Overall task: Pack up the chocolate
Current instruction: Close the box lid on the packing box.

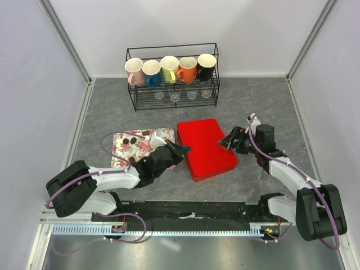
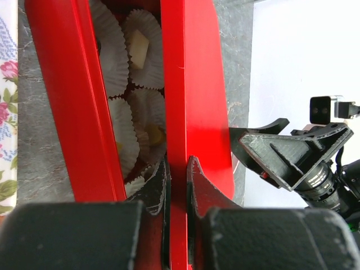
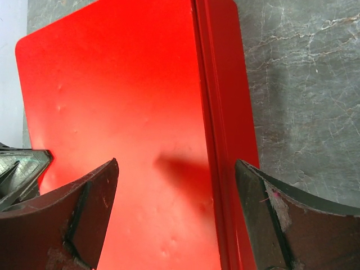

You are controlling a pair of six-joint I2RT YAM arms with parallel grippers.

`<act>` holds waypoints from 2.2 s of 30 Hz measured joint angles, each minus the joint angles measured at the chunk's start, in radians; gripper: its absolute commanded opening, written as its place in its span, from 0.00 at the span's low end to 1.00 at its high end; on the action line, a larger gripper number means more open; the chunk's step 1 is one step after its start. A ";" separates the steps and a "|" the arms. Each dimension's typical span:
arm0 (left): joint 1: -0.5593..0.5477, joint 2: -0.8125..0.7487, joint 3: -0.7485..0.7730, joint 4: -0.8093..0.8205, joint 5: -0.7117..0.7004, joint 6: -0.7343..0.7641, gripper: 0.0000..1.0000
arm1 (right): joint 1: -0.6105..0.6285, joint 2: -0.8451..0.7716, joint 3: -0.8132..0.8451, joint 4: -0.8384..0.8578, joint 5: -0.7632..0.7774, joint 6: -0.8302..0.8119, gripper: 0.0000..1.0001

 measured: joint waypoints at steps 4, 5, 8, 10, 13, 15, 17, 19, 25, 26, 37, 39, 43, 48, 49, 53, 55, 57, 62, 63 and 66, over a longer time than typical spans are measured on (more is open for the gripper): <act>-0.005 -0.001 0.001 -0.009 -0.010 -0.008 0.02 | 0.000 0.000 -0.004 -0.001 0.000 0.000 0.91; -0.006 -0.002 0.001 -0.011 -0.011 -0.010 0.02 | 0.000 0.000 -0.004 0.000 0.000 0.000 0.91; -0.012 -0.003 0.005 -0.023 -0.021 -0.012 0.02 | 0.000 0.000 -0.004 0.001 -0.004 0.001 0.92; -0.016 -0.003 0.012 -0.031 -0.027 -0.012 0.02 | 0.000 0.000 -0.004 0.002 -0.007 0.002 0.92; -0.023 0.007 0.030 -0.034 -0.033 -0.012 0.02 | 0.000 0.000 -0.004 0.003 -0.003 0.002 0.92; -0.027 0.016 0.036 -0.035 -0.036 -0.013 0.02 | -0.001 0.000 -0.004 0.004 0.003 0.002 0.92; -0.031 0.020 0.037 -0.037 -0.042 -0.021 0.02 | -0.001 0.000 -0.004 0.004 0.006 0.002 0.92; -0.035 0.021 0.037 -0.040 -0.050 -0.036 0.02 | -0.001 0.000 -0.004 0.004 0.008 0.003 0.92; -0.054 0.035 0.038 -0.047 -0.072 -0.069 0.03 | -0.002 0.000 -0.009 0.013 0.013 0.005 0.92; -0.058 0.036 0.039 -0.047 -0.079 -0.072 0.03 | -0.003 0.000 -0.011 0.016 0.013 0.005 0.92; -0.088 0.007 0.013 -0.061 -0.108 -0.118 0.05 | -0.006 -0.072 -0.044 -0.014 0.003 0.034 0.91; -0.088 0.007 0.012 -0.063 -0.107 -0.118 0.07 | -0.006 -0.079 -0.051 -0.016 0.003 0.034 0.91; -0.088 0.010 0.012 -0.062 -0.107 -0.116 0.09 | -0.006 -0.080 -0.057 -0.011 0.003 0.032 0.91; -0.088 0.021 -0.008 -0.015 -0.103 -0.090 0.09 | -0.006 -0.098 -0.075 0.005 0.005 0.029 0.91; -0.088 0.024 -0.022 0.021 -0.101 -0.081 0.09 | -0.006 -0.102 -0.080 0.007 0.005 0.028 0.91; -0.088 0.035 -0.087 0.162 -0.083 -0.037 0.09 | -0.005 -0.115 -0.102 0.009 0.001 0.027 0.91; -0.088 0.039 -0.108 0.227 -0.076 -0.002 0.09 | -0.005 -0.117 -0.111 0.006 0.003 0.027 0.91; -0.088 0.039 -0.111 0.266 -0.072 0.031 0.09 | -0.005 -0.119 -0.116 0.004 0.005 0.027 0.91; -0.090 0.039 -0.098 0.262 -0.079 0.069 0.08 | -0.005 -0.131 -0.117 -0.006 0.005 0.028 0.91; -0.091 0.039 -0.088 0.243 -0.084 0.068 0.08 | -0.005 -0.137 -0.117 -0.010 0.006 0.028 0.91; -0.093 0.042 -0.043 0.172 -0.108 0.045 0.07 | -0.004 -0.161 -0.116 -0.035 0.010 0.027 0.91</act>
